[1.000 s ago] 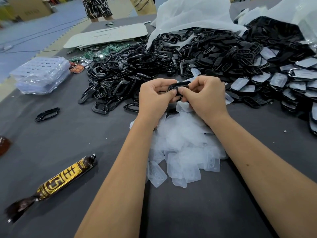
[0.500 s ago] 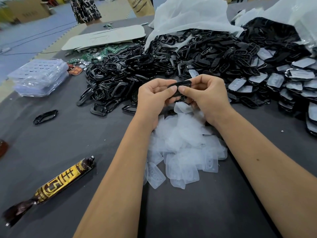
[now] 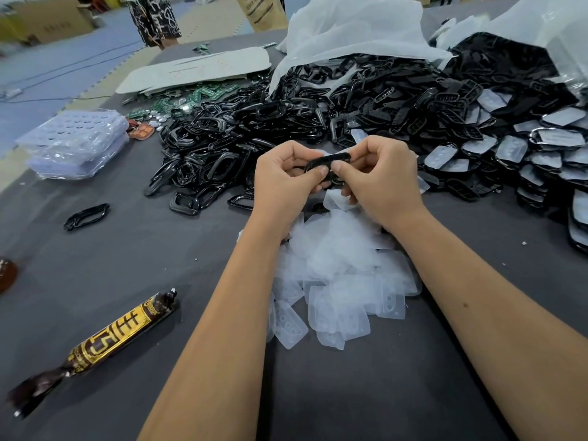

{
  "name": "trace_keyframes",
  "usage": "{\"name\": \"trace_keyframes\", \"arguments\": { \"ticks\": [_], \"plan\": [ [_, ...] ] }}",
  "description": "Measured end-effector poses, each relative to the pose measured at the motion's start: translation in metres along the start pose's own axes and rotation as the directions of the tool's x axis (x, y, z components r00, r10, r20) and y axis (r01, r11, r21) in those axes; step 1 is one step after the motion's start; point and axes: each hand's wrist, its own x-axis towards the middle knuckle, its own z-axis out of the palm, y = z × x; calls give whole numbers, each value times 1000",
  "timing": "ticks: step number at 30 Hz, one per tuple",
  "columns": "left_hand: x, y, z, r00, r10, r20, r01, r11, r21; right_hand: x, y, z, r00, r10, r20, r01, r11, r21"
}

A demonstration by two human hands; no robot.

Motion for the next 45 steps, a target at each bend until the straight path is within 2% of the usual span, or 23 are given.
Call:
{"name": "trace_keyframes", "arguments": {
  "ticks": [2, 4, 5, 7, 9, 10, 12, 14, 17, 22, 25, 28, 31, 33, 35, 39, 45],
  "plan": [
    [0, 1, 0, 1000, 16, -21, -15, 999, 33, 0, -1, -1, 997, -71, -41, 66, 992, -107],
    [2, 0, -1, 997, 30, -70, -26, 997, 69, -1, -4, -2, 988, -152, -23, 144, 970, -193],
    [4, -1, -2, 994, 37, -106, -27, 995, 91, -1, -5, -3, 982, -188, 35, 191, 958, -214],
    [7, -4, -5, 983, 37, -182, -14, 992, 129, -3, -10, -4, 935, -231, 269, 294, 929, -224],
    [9, -6, -7, 973, 8, -229, 18, 994, 110, -6, -15, -1, 828, -221, 515, 388, 889, -242],
    [10, -6, -8, 972, -6, -233, 27, 996, 85, -7, -17, 2, 789, -191, 585, 401, 880, -253],
    [10, -7, -7, 973, -15, -230, 28, 998, 55, -8, -20, 3, 766, -127, 631, 362, 896, -258],
    [10, -6, -6, 974, -10, -226, 23, 998, 54, -8, -20, 1, 749, -124, 651, 332, 920, -207],
    [10, -4, -6, 974, -17, -226, 22, 1000, 19, -7, -17, 1, 772, -173, 612, 282, 956, -86],
    [10, -1, -7, 973, -40, -228, 37, 999, -18, -5, -10, 0, 935, -142, 324, 108, 987, 119],
    [9, -1, -7, 973, -68, -223, 58, 997, -52, -1, -3, -3, 976, -73, 205, 20, 969, 248],
    [9, -1, -7, 972, -64, -227, 56, 998, -39, 2, 2, -4, 971, -68, 230, -1, 957, 289],
    [9, -1, -8, 966, -55, -251, 51, 998, -21, 2, 4, -4, 872, -137, 470, 80, 987, 140],
    [9, 0, -9, 962, -62, -265, 53, 998, -41, 0, 5, -2, 835, -136, 534, 139, 990, 36],
    [8, 0, -9, 960, -56, -274, 40, 997, -64, 0, 7, -3, 865, -133, 483, 101, 991, 90],
    [7, 0, -8, 951, -26, -308, 19, 999, -28, 1, 6, -8, 943, -30, 332, -88, 938, 336],
    [8, 1, -8, 945, -50, -325, 14, 994, -112, 3, 6, -10, 976, 61, 209, -147, 892, 427]
  ]
}}
